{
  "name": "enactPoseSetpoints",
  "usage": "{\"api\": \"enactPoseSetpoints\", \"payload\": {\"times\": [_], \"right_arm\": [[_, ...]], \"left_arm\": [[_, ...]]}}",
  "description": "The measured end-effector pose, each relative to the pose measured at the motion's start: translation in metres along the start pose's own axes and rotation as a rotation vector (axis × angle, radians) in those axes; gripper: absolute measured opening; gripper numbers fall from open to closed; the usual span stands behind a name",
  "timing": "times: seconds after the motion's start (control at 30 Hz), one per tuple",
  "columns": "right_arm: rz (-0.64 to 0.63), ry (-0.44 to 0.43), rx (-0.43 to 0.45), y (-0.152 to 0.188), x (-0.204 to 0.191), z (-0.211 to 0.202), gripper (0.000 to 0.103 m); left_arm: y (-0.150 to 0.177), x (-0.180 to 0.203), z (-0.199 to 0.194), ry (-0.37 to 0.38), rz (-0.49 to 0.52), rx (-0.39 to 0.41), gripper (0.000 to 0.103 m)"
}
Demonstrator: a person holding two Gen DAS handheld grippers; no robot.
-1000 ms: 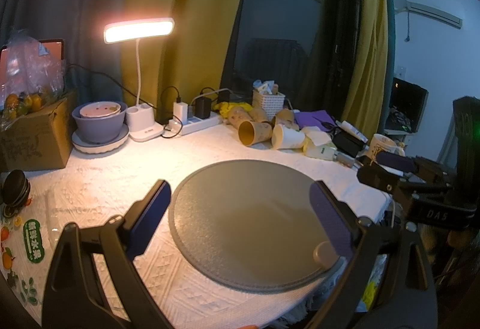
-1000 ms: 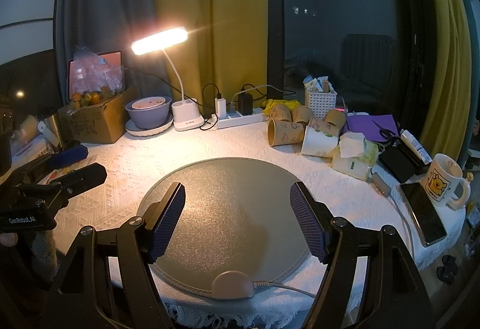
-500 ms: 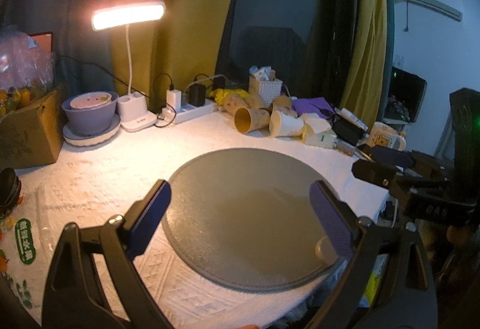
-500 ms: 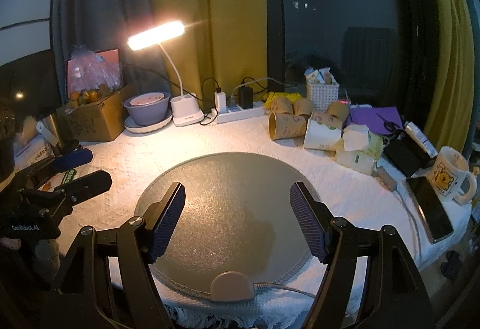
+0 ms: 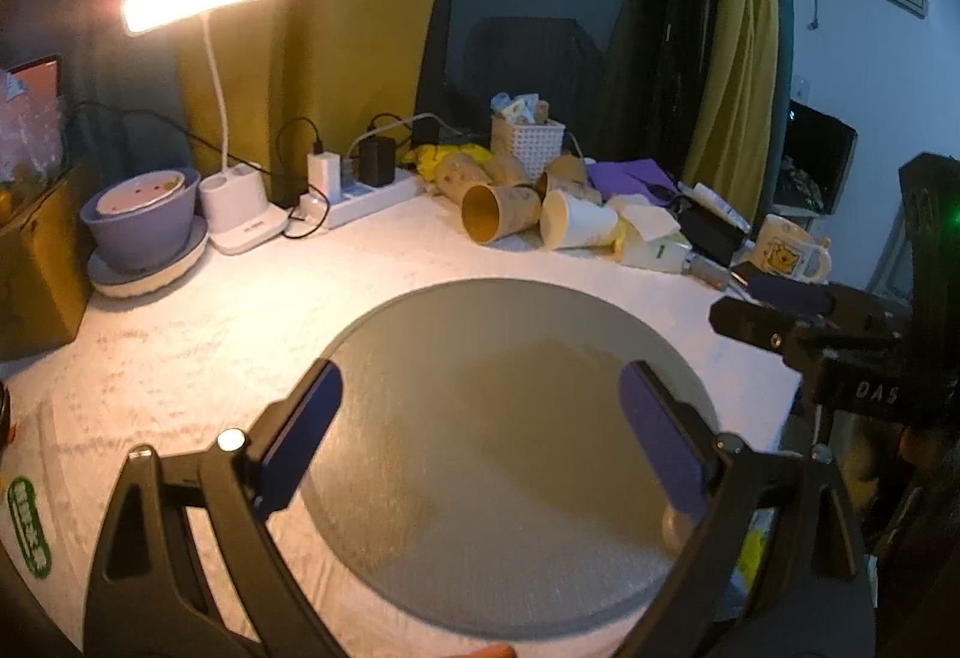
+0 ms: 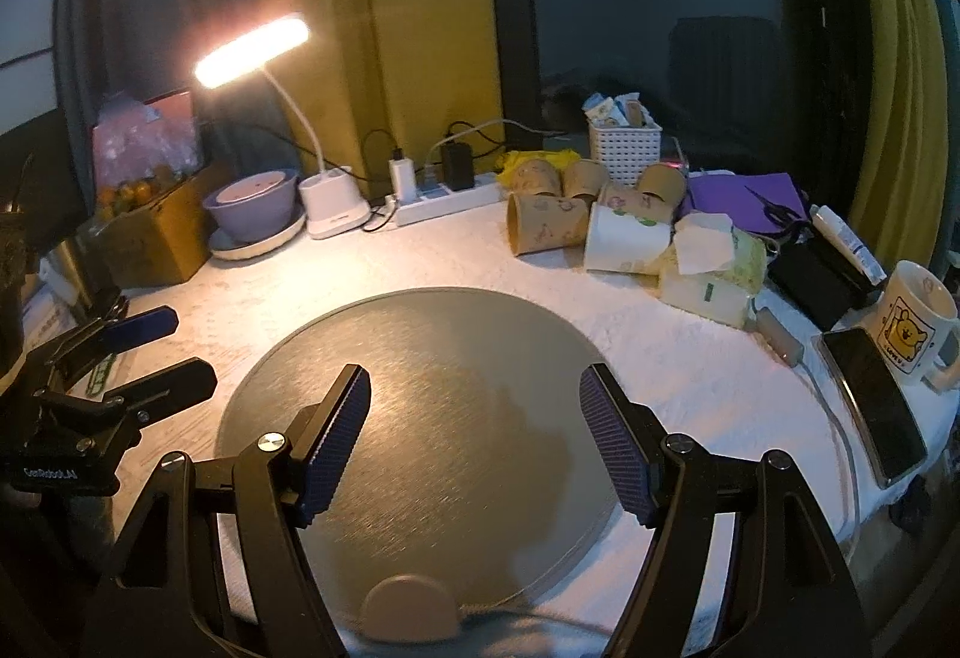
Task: Flip cup upright
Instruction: 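Move the right gripper toward the tan flower-print cups lying on their sides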
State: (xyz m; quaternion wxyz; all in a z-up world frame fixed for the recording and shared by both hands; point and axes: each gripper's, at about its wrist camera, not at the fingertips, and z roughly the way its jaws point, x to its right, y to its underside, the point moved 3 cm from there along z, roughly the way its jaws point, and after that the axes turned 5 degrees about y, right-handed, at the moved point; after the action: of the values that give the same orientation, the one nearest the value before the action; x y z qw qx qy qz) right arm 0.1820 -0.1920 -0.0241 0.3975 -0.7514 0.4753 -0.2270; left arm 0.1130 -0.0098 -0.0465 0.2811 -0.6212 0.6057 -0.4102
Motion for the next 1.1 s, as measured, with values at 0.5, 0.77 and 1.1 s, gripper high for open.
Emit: {"api": "enactPoseSetpoints", "payload": {"times": [0.5,0.77,1.1], "right_arm": [[0.027,0.025,0.002,-0.039,0.046,0.054,0.075],[0.052,0.019,-0.022,-0.052,0.064,0.092,0.075],[0.074,0.026,-0.048,-0.067,0.090,0.132,0.075]], "left_arm": [[-0.041,0.004,0.076,0.062,0.071,-0.085,0.094],[-0.060,0.008,0.124,0.090,0.119,-0.143,0.094],[-0.092,0.005,0.174,0.085,0.171,-0.141,0.094]]}}
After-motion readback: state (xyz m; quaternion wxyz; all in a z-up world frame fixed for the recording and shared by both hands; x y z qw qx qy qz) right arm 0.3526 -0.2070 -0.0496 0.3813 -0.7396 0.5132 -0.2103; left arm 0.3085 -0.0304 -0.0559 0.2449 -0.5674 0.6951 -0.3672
